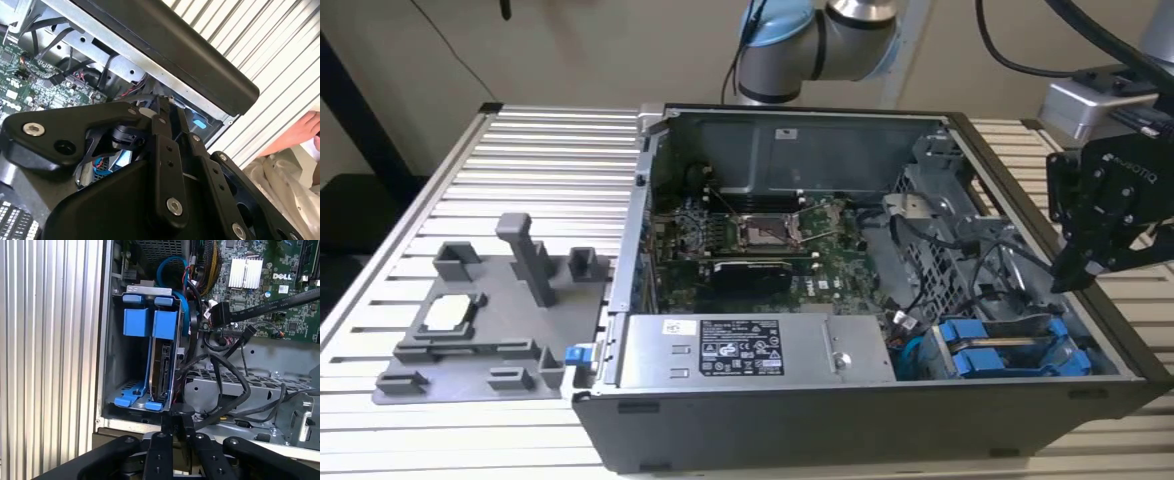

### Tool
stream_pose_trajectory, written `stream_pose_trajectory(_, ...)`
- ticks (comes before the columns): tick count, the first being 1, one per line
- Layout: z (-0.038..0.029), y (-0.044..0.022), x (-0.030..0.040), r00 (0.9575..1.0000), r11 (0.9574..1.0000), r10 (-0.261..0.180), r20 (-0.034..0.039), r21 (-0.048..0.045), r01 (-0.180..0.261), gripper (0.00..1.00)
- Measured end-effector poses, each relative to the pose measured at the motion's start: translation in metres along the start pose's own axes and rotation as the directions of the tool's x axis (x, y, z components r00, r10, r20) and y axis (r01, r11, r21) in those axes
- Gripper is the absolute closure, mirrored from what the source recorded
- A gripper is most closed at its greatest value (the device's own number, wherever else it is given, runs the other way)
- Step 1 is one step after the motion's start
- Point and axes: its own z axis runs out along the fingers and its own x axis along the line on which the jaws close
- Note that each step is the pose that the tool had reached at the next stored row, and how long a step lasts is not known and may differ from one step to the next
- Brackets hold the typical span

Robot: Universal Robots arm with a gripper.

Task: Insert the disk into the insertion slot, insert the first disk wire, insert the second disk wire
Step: 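Insert the first disk wire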

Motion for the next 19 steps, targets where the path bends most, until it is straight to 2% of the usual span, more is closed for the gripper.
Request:
stream_pose_trajectory(7, 0.0002, 0.0001, 0.0005, 1.0000, 1.0000, 0.001, 0.0000, -0.0001, -0.001, 0.81)
stream_pose_trajectory(11, 0.0009, 0.0016, 0.0044, 1.0000, 1.0000, 0.002, -0.0002, -0.0004, -0.002, 0.81)
stream_pose_trajectory(19, 0.0018, 0.0132, 0.0109, 1.0000, 1.0000, 0.004, -0.0003, -0.0006, -0.004, 0.81)
